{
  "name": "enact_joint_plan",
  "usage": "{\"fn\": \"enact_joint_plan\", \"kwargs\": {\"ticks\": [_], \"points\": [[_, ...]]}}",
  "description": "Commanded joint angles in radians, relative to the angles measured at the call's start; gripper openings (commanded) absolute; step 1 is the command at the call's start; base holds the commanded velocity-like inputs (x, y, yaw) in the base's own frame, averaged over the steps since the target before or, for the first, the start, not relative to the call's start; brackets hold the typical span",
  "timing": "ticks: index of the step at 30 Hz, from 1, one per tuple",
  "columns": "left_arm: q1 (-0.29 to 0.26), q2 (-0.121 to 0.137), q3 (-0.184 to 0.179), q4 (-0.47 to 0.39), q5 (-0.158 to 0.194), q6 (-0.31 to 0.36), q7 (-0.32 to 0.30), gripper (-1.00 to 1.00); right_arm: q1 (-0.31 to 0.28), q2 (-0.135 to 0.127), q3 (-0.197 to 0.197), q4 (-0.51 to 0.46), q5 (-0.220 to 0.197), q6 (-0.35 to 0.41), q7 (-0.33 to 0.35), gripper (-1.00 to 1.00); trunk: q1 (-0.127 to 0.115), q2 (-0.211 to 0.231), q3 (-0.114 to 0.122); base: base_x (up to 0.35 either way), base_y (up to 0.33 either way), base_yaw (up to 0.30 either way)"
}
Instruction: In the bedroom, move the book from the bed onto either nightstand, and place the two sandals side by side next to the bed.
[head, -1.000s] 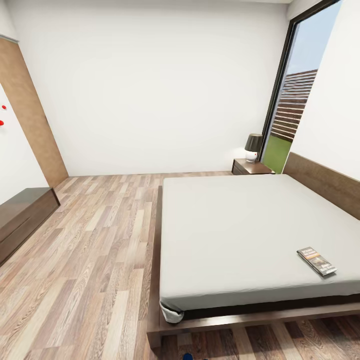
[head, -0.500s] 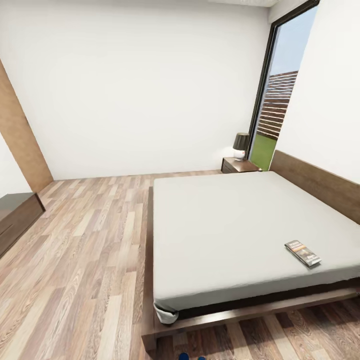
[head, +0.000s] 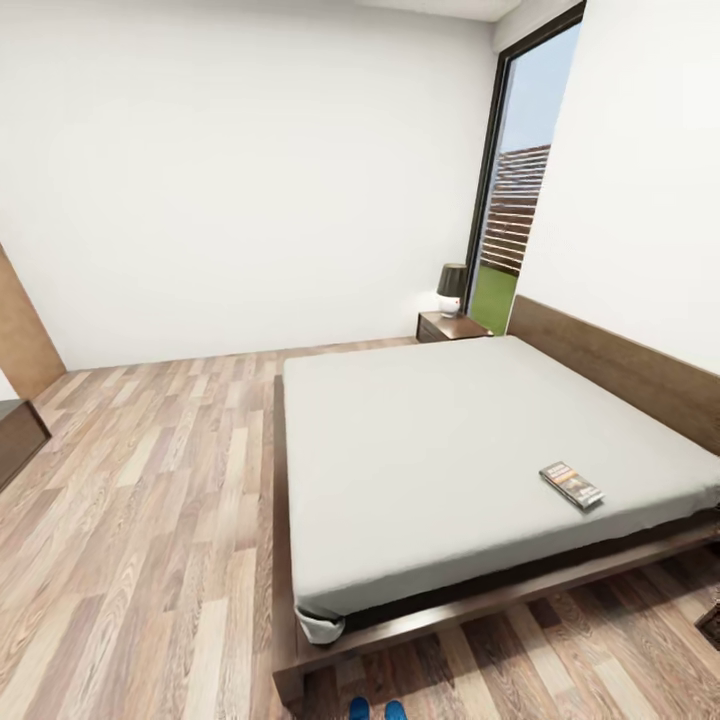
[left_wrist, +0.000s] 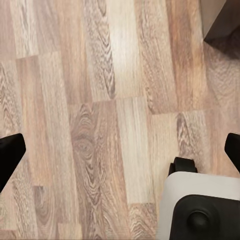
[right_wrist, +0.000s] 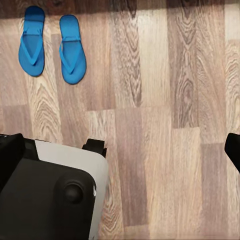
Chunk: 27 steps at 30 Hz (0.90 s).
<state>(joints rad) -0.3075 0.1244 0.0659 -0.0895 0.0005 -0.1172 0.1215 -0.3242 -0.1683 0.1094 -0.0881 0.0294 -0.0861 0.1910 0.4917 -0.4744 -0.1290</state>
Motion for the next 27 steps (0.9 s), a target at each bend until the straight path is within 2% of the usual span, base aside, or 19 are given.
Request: {"fn": "enact_joint_plan", "kwargs": {"ticks": [1, 12, 27], "points": [[-0.001, 0.000, 0.006, 0.001, 0.000, -0.004, 0.000, 1.00, -0.001, 0.000, 0.006, 0.001, 0.003, -0.004, 0.001, 1.00, 0.000, -0.002, -0.002, -0.155, 0.082, -0.045], [-0.001, 0.000, 0.006, 0.001, 0.000, -0.004, 0.001, 1.00, -0.001, 0.000, 0.006, 0.001, 0.003, -0.004, 0.001, 1.00, 0.000, -0.002, -0.002, -0.065, 0.034, -0.062], [-0.001, 0.000, 0.007, 0.001, 0.000, -0.004, 0.001, 1.00, -0.001, -0.001, 0.006, 0.001, 0.003, -0.004, 0.001, 1.00, 0.000, -0.002, -0.002, -0.047, 0.003, -0.249]]}}
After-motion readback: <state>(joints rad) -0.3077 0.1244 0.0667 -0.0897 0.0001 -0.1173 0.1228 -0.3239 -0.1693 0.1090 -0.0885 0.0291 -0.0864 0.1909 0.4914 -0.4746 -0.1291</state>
